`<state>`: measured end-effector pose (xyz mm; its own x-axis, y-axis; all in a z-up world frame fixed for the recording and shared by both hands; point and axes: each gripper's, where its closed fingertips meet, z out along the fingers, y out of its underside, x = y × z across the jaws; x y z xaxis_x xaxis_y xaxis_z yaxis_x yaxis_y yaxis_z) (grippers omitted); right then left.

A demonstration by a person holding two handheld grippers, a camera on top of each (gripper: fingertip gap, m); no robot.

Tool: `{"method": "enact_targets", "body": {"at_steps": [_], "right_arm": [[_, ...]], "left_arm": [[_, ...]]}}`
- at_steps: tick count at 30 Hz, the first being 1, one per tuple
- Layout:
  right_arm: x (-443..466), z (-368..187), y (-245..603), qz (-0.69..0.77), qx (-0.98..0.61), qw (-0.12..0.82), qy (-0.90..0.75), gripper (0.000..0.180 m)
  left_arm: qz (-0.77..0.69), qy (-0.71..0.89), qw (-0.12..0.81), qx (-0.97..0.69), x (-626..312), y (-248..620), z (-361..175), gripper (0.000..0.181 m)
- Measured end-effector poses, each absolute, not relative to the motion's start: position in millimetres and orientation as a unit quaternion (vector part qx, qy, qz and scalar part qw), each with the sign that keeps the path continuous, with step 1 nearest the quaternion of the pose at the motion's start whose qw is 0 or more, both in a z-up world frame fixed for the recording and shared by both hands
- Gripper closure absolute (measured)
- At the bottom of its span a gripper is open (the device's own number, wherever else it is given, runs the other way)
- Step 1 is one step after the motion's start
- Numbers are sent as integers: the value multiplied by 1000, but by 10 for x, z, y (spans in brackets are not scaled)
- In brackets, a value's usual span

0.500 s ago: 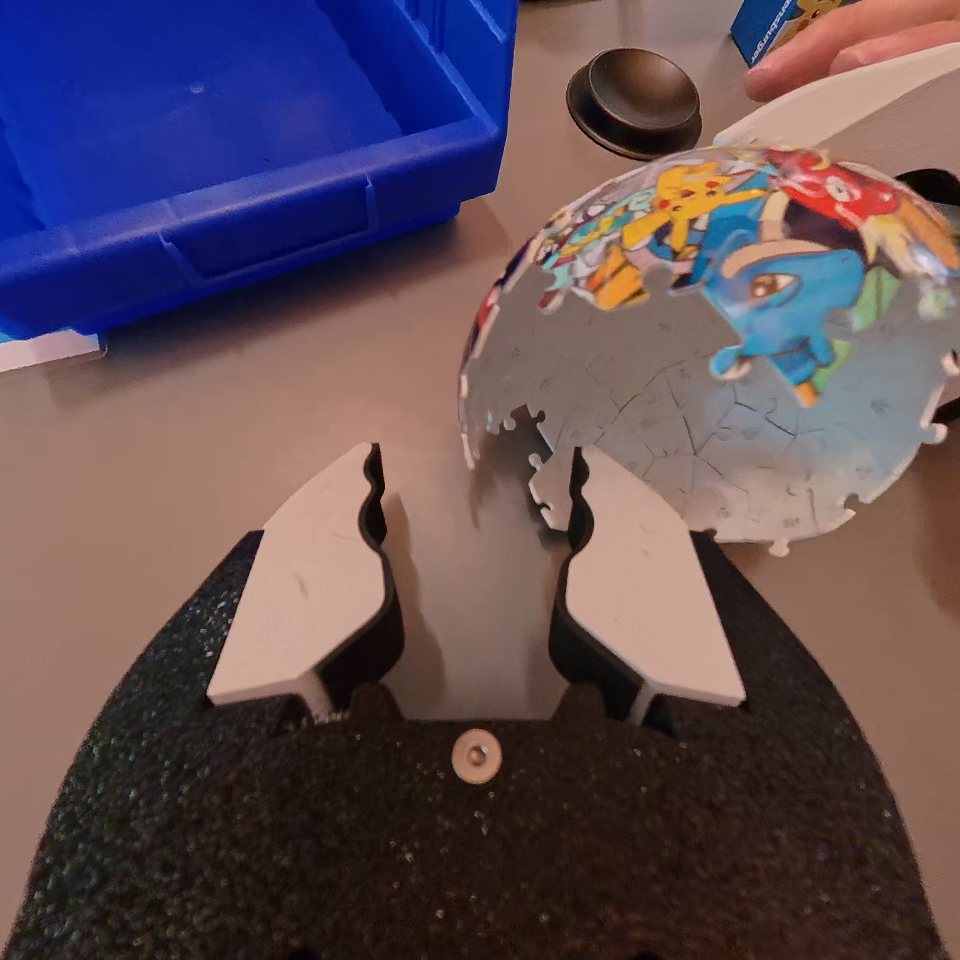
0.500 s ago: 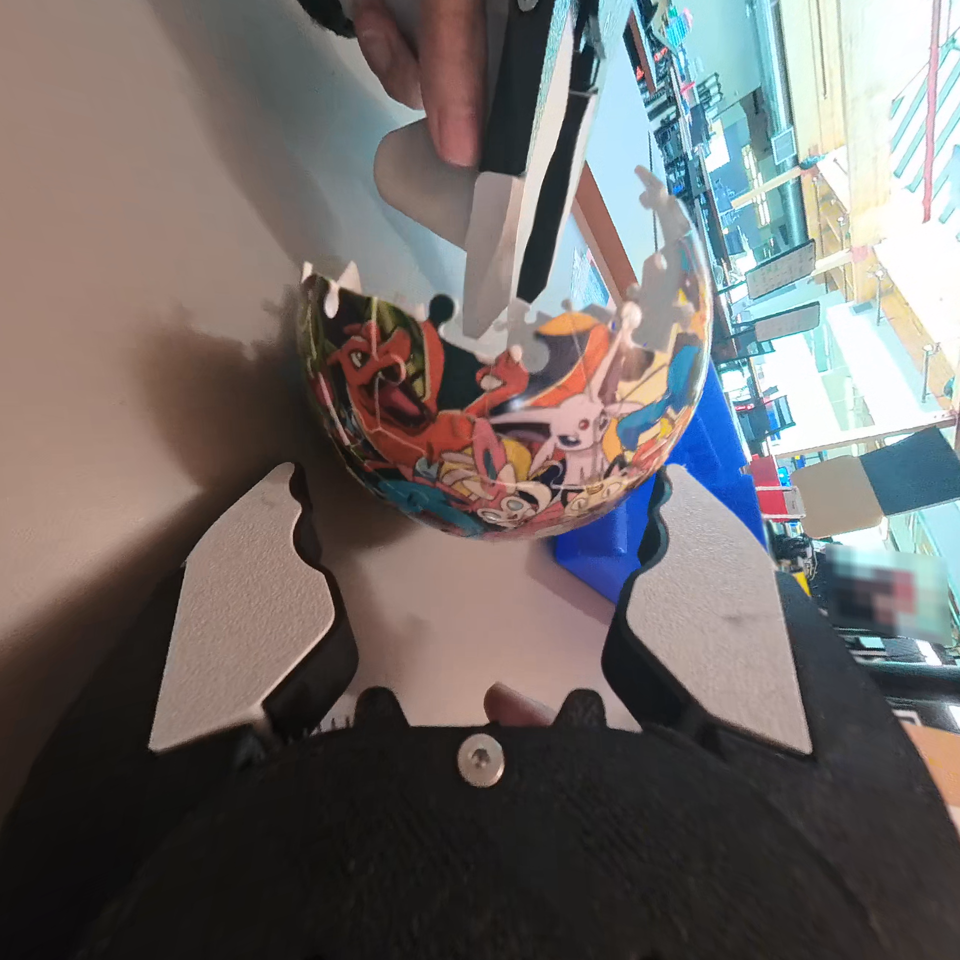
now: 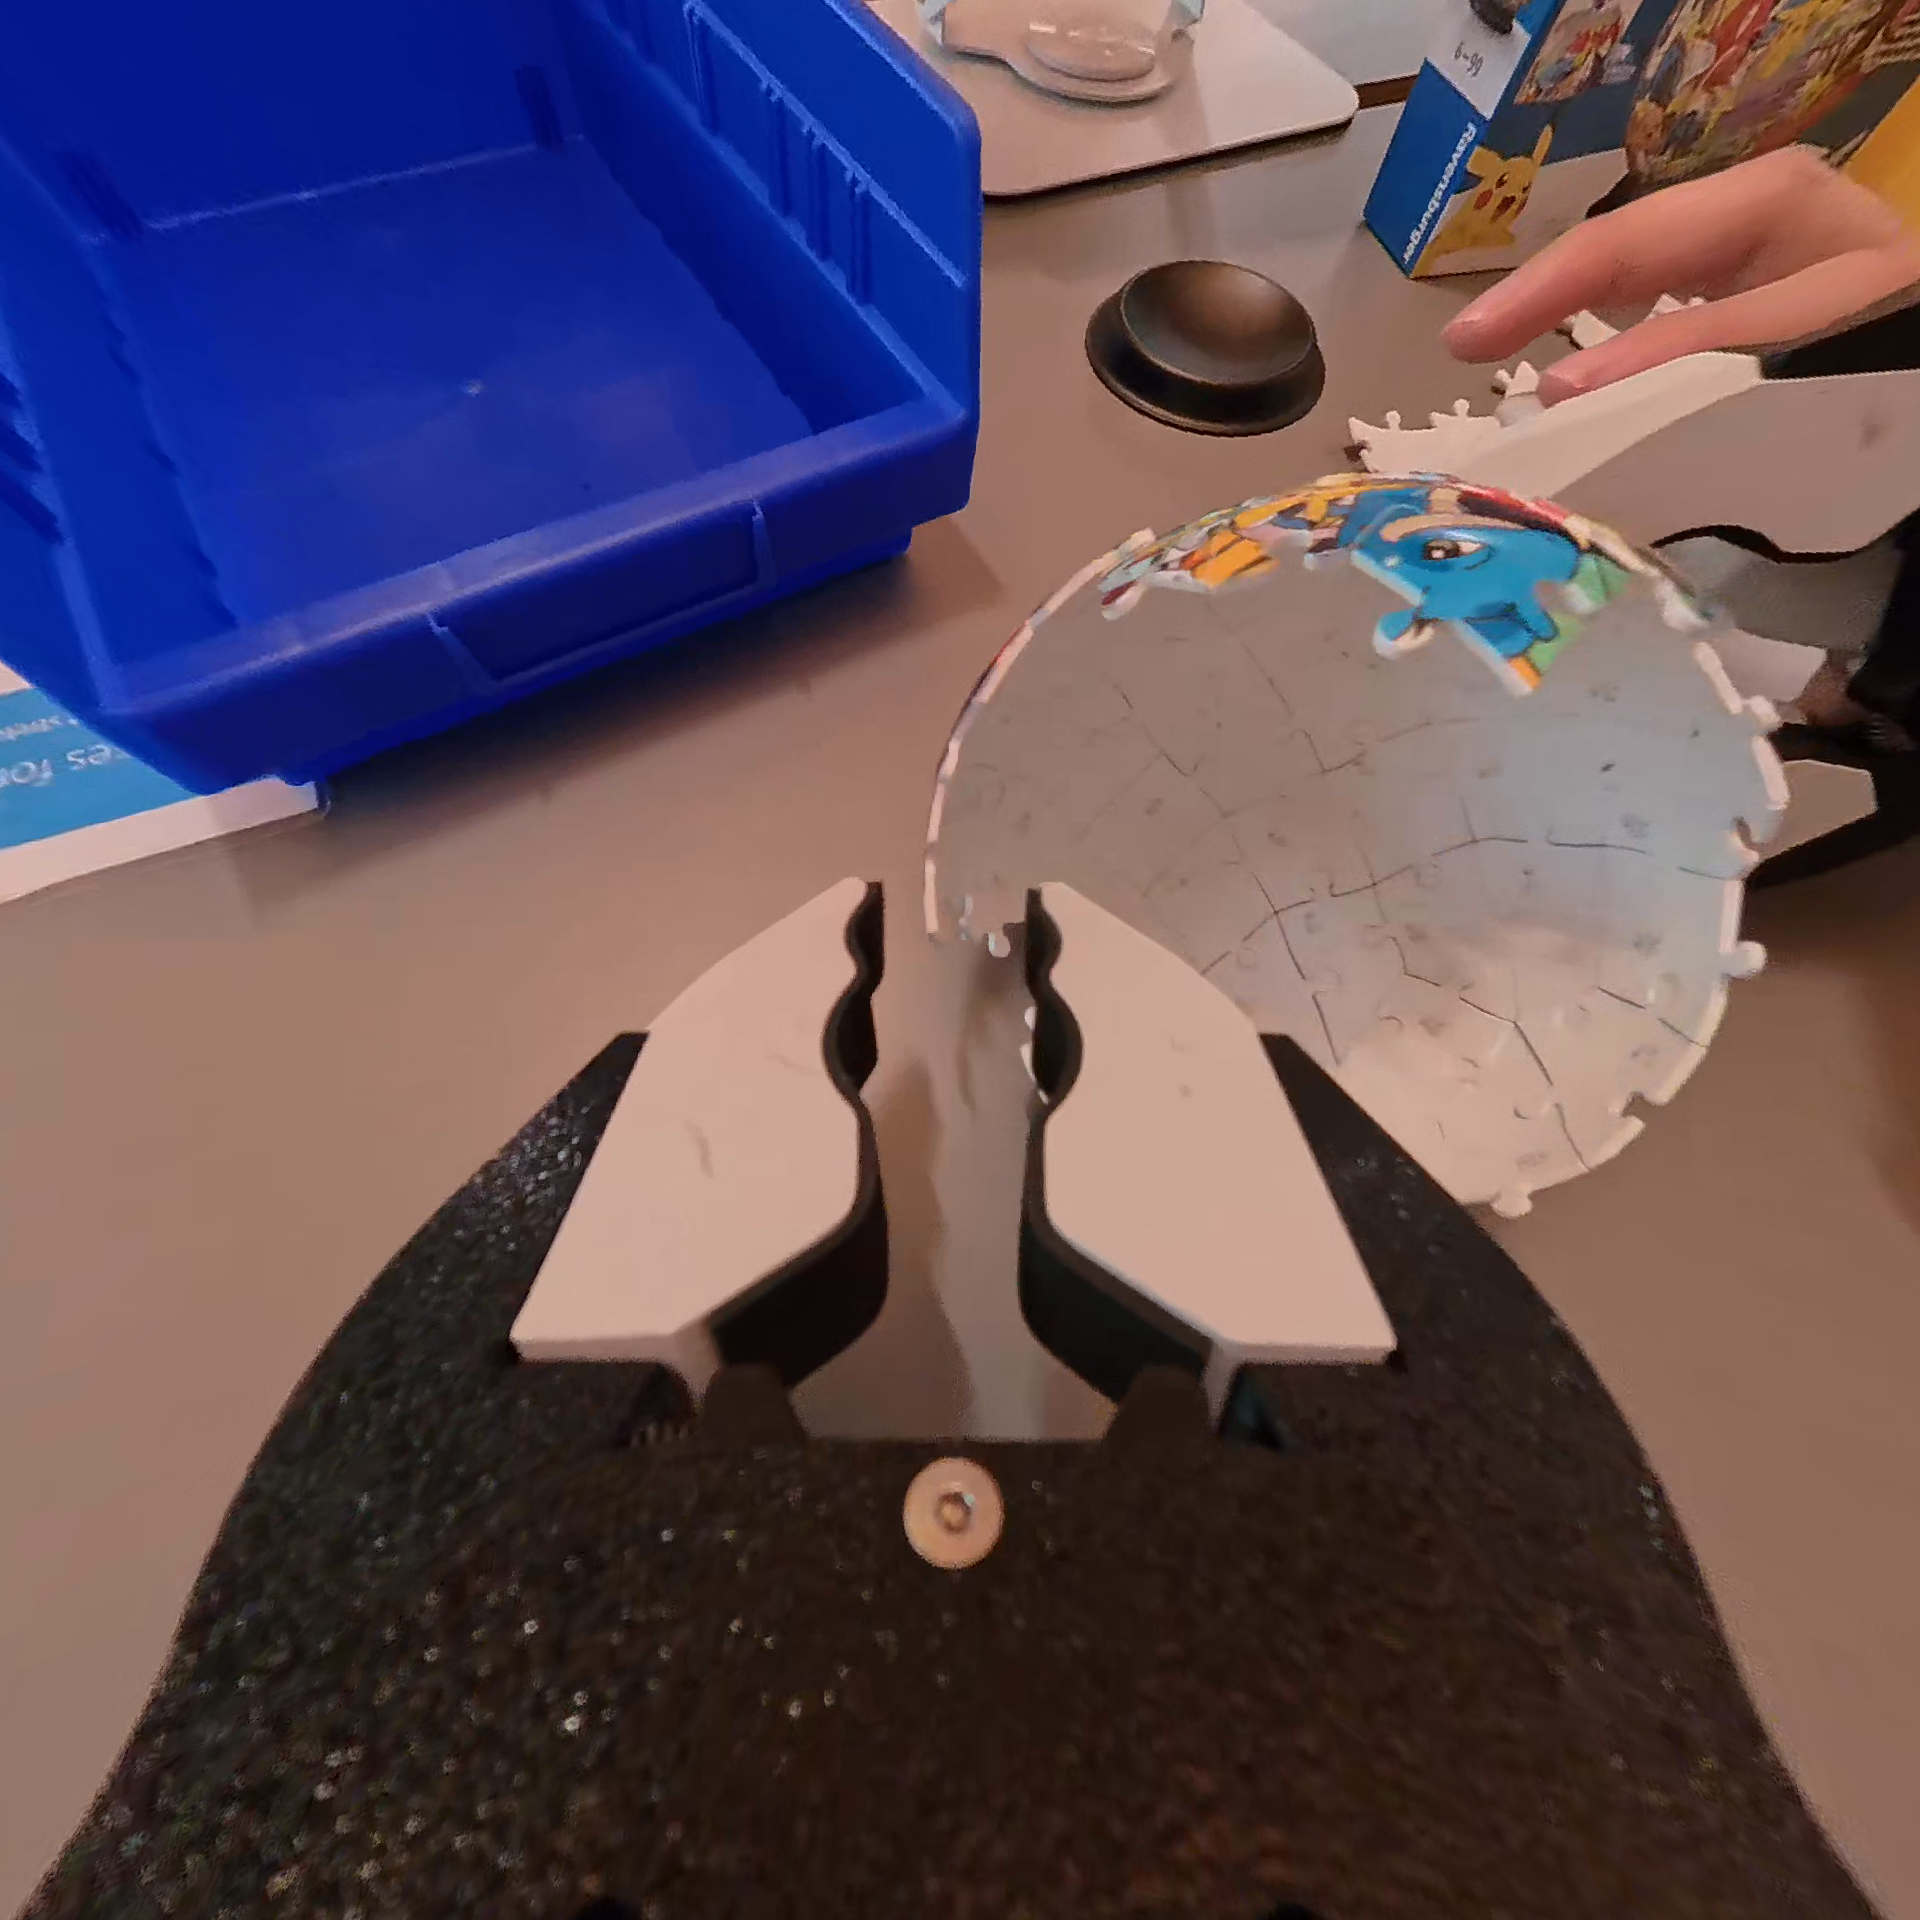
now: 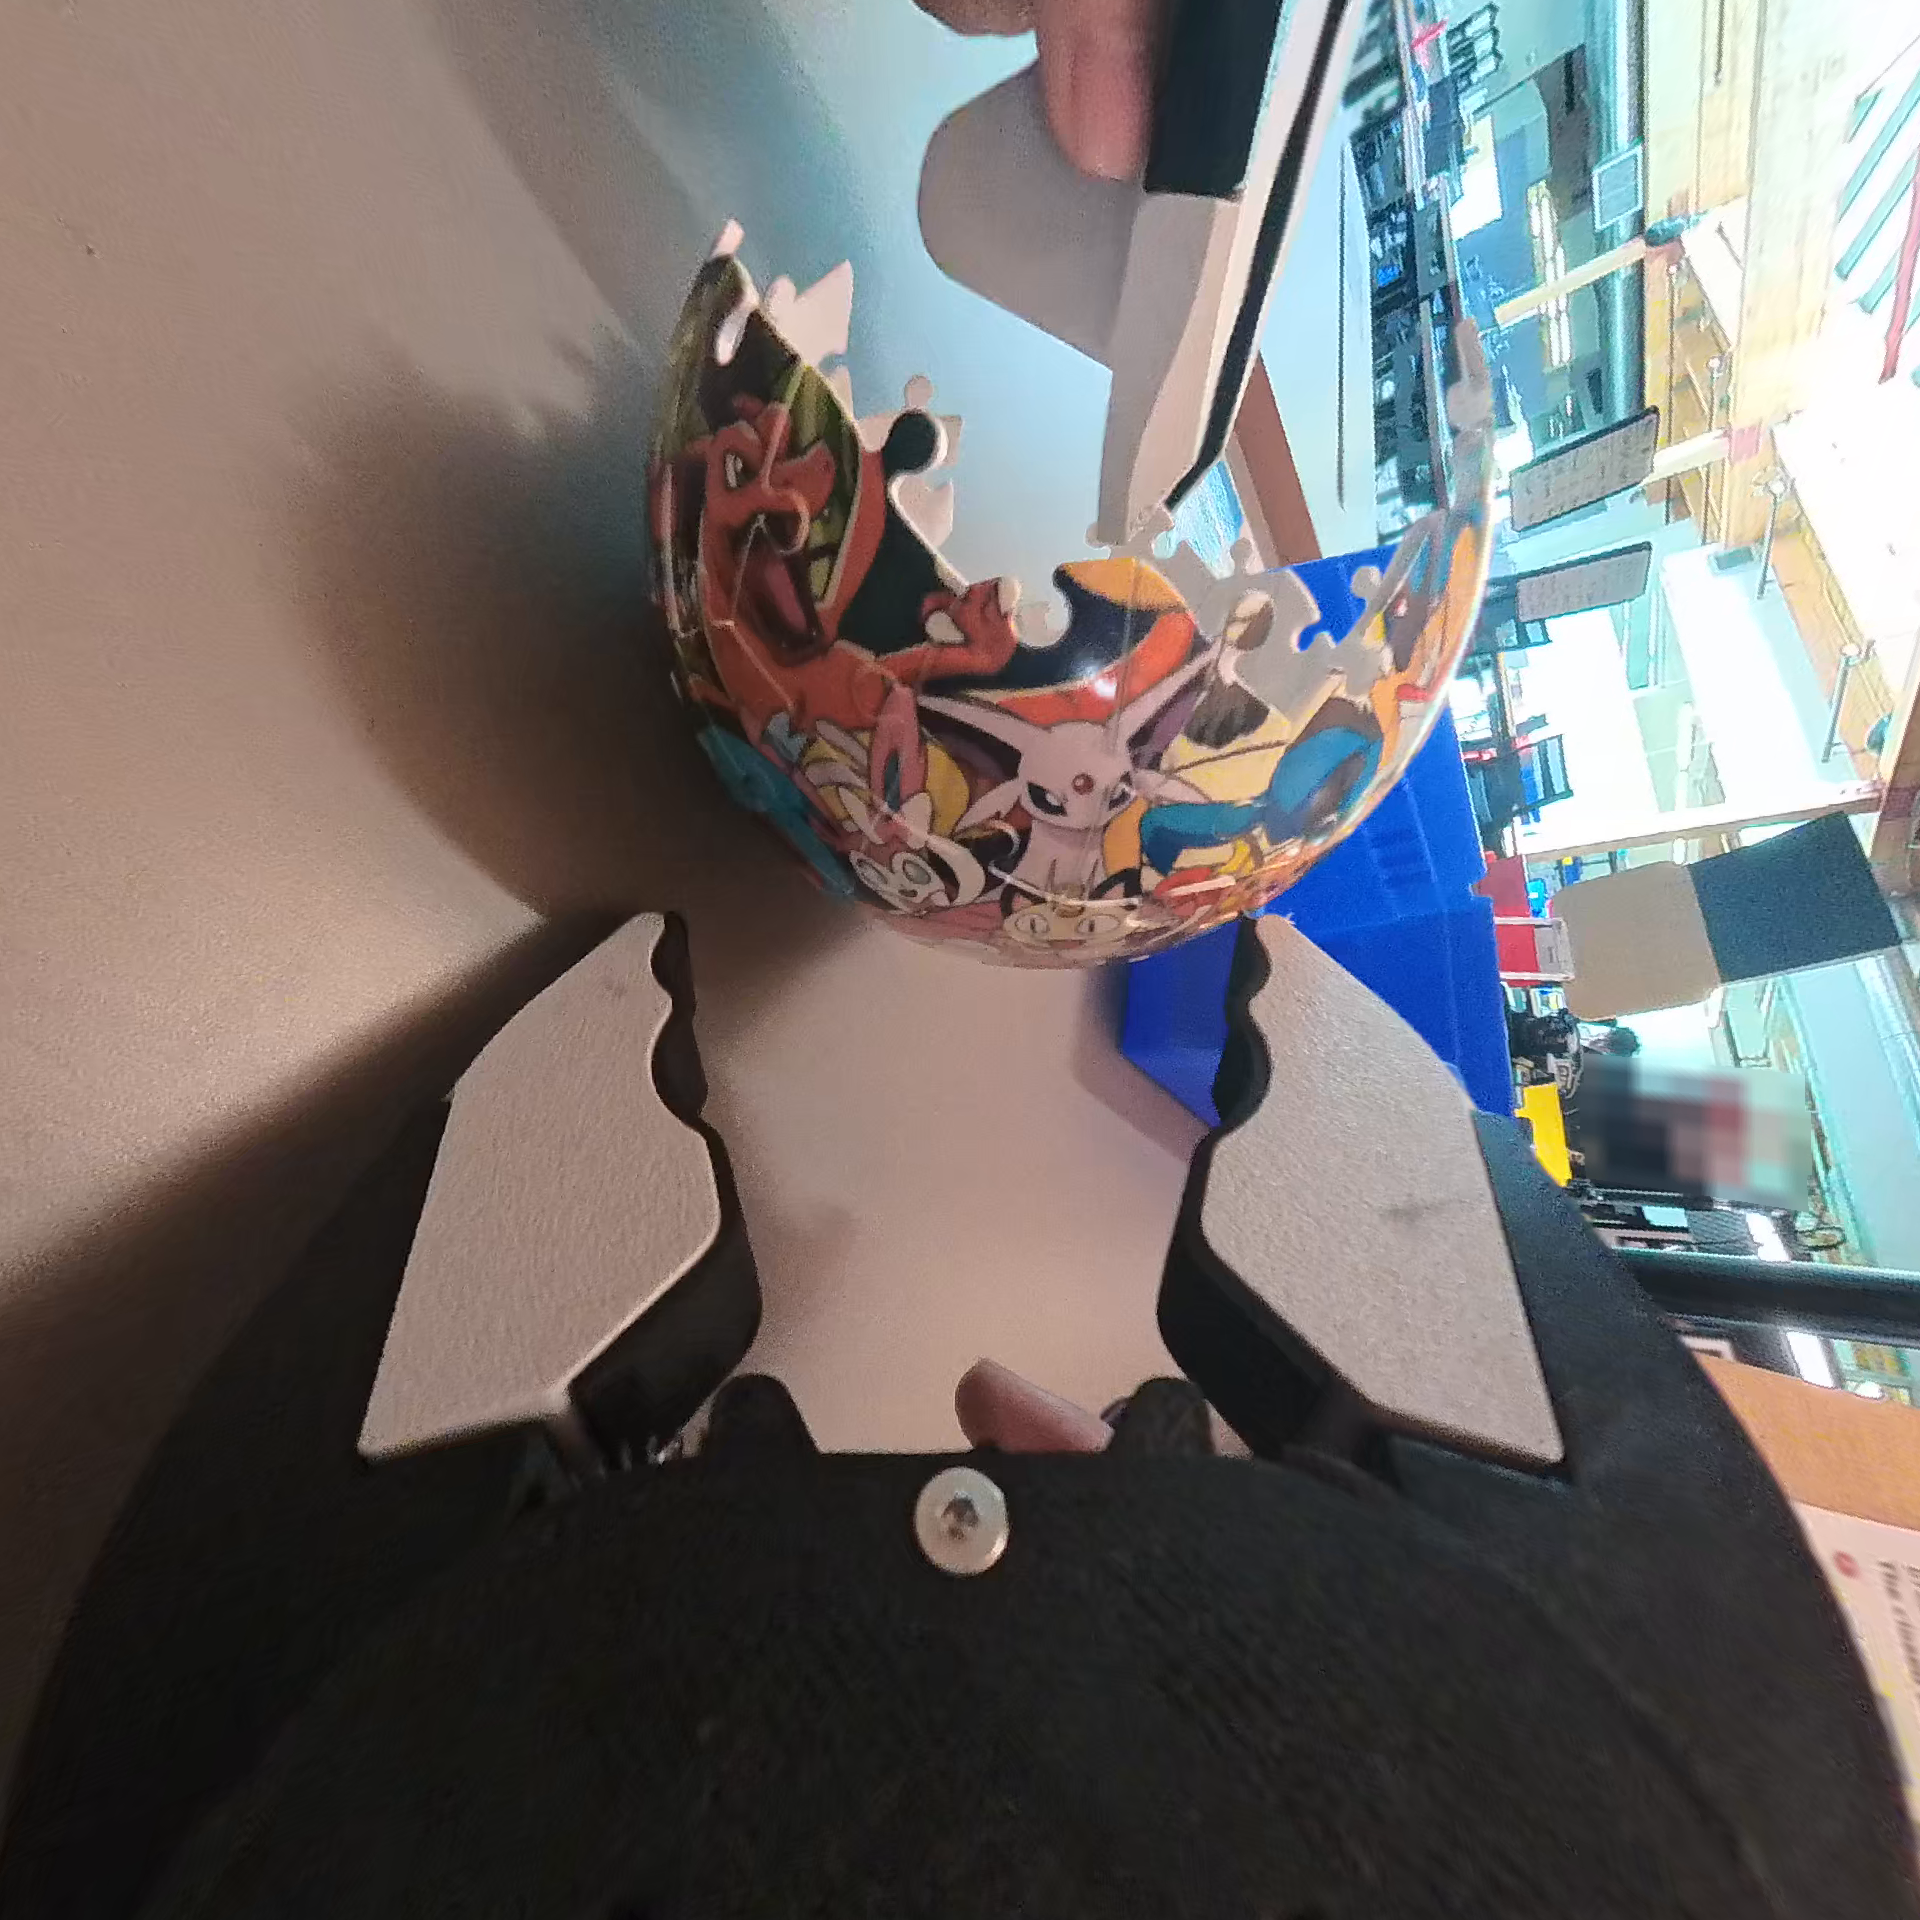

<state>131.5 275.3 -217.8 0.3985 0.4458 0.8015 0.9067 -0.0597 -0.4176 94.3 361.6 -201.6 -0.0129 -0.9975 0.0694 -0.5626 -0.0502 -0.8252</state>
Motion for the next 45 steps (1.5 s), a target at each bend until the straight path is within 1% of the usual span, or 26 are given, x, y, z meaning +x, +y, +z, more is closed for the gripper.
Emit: {"method": "enact_targets", "body": {"at_steps": [2,8,10,15,22,26,27,34,36,37,39,44,45], "right_arm": [[1326,-2171,2738,-254,-684,471,-496,82],[1398,-2184,2618,-256,-697,460,-487,84],[1422,-2190,2574,-255,-702,460,-480,85],[1479,-2219,2480,-262,-710,460,-465,94],[1531,-2224,2416,-269,-713,464,-452,97],[1582,-2209,2333,-270,-720,459,-445,92],[1591,-2198,2302,-269,-720,460,-444,89],[1737,-2215,1998,-243,-753,450,-416,86],[1770,-2246,1896,-226,-768,450,-396,87],[1779,-2269,1857,-218,-774,452,-386,93],[1813,-2262,1798,-224,-773,463,-372,98],[1934,-2234,1653,-244,-782,466,-334,95],[1984,-2228,1604,-252,-787,459,-326,89]], "left_arm": [[-349,619,314,-630,951,3618,-2013,163],[-321,632,341,-618,998,3554,-1989,167],[-305,641,345,-614,1009,3517,-1997,166],[-283,658,358,-599,1045,3395,-1986,162],[-285,651,372,-597,1025,3343,-1922,160],[-285,632,392,-605,1009,3394,-1831,154],[-291,627,398,-604,1013,3395,-1793,155],[-290,617,417,-601,1042,3379,-1731,155],[-291,613,425,-599,1054,3377,-1699,155],[-293,611,427,-598,1060,3373,-1686,155],[-295,608,428,-600,1069,3369,-1681,155],[-289,603,433,-604,1079,3372,-1687,154],[-289,603,435,-603,1076,3370,-1678,155]]}}
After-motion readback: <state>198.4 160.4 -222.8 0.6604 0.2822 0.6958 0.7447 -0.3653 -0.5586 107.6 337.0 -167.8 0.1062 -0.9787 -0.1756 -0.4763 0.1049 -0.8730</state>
